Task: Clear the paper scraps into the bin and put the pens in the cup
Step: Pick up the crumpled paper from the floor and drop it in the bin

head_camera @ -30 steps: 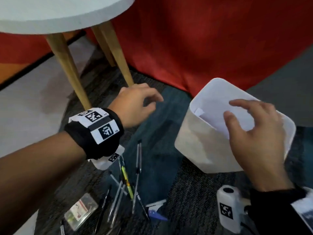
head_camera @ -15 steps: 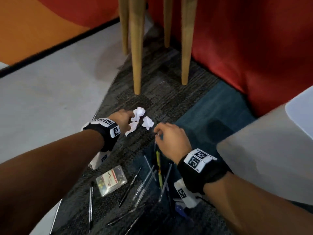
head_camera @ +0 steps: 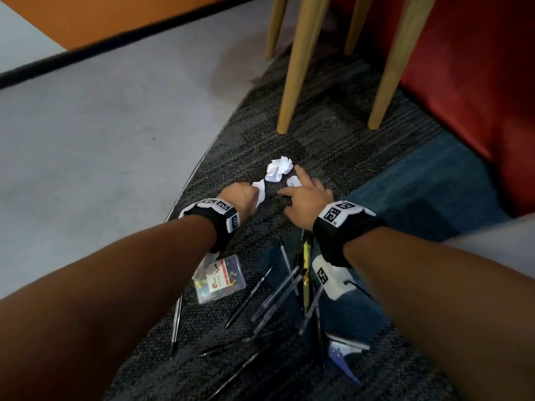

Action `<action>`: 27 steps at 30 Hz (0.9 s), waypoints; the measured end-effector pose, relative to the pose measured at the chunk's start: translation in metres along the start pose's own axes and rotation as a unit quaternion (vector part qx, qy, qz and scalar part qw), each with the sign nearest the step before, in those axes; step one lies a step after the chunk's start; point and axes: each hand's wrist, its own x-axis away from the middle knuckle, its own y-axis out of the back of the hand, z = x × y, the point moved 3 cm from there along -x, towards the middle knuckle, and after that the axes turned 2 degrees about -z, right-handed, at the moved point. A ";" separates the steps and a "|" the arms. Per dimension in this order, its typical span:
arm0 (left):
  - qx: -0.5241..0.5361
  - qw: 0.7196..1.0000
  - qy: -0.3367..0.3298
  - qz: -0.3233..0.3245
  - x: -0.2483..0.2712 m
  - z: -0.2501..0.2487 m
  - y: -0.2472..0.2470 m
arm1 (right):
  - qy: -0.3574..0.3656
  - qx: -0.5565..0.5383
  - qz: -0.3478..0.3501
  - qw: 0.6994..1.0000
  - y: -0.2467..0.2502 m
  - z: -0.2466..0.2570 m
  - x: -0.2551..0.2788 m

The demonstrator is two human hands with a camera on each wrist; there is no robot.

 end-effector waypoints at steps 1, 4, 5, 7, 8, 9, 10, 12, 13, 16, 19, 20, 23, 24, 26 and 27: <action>0.015 1.000 0.003 -0.002 0.002 0.001 0.001 | -0.004 0.010 0.019 1.000 -0.006 -0.001 -0.005; 0.078 0.996 0.016 -0.039 0.007 0.007 0.005 | -0.012 0.032 0.040 0.999 -0.023 -0.009 -0.010; 0.095 0.994 0.015 -0.051 0.007 0.007 0.009 | -0.009 0.030 0.027 0.999 -0.026 -0.011 -0.010; 0.109 0.992 0.009 -0.070 0.005 0.000 0.019 | 0.005 0.017 -0.010 1.000 -0.025 -0.014 -0.005; 0.115 0.990 0.003 -0.081 0.002 -0.003 0.024 | 0.015 0.006 -0.029 0.999 -0.023 -0.015 -0.001; 0.121 0.989 -0.007 -0.090 -0.002 -0.008 0.030 | 0.021 -0.013 -0.048 0.999 -0.020 -0.016 0.004; 0.121 0.988 -0.020 -0.095 -0.008 -0.013 0.034 | 0.023 -0.038 -0.070 0.997 -0.016 -0.018 0.009; 0.076 0.992 -0.040 -0.094 -0.021 -0.020 0.040 | 0.019 -0.095 -0.118 0.988 -0.011 -0.022 0.026; 0.039 0.994 -0.040 -0.091 -0.027 -0.023 0.043 | 0.017 -0.120 -0.140 0.983 -0.010 -0.024 0.036; -0.012 0.994 -0.024 -0.104 -0.044 -0.032 0.049 | 0.012 -0.167 -0.177 0.970 -0.008 -0.030 0.066; -0.011 0.994 -0.025 -0.109 -0.058 -0.042 0.053 | -0.017 -0.192 -0.178 0.965 -0.006 -0.040 0.093; 0.000 0.995 -0.033 -0.097 -0.063 -0.045 0.052 | -0.028 -0.203 -0.178 0.962 -0.006 -0.043 0.103; 0.022 0.998 -0.061 -0.010 -0.076 -0.049 0.042 | -0.042 -0.234 -0.187 0.953 -0.003 -0.050 0.130; 0.021 0.998 -0.061 0.019 -0.077 -0.049 0.037 | -0.045 -0.244 -0.190 0.950 -0.002 -0.052 0.137; 0.008 0.998 -0.051 0.045 -0.078 -0.049 0.029 | -0.048 -0.259 -0.197 0.944 0.000 -0.056 0.147; 0.003 0.998 -0.046 0.046 -0.077 -0.048 0.027 | -0.050 -0.264 -0.203 0.942 0.003 -0.058 0.151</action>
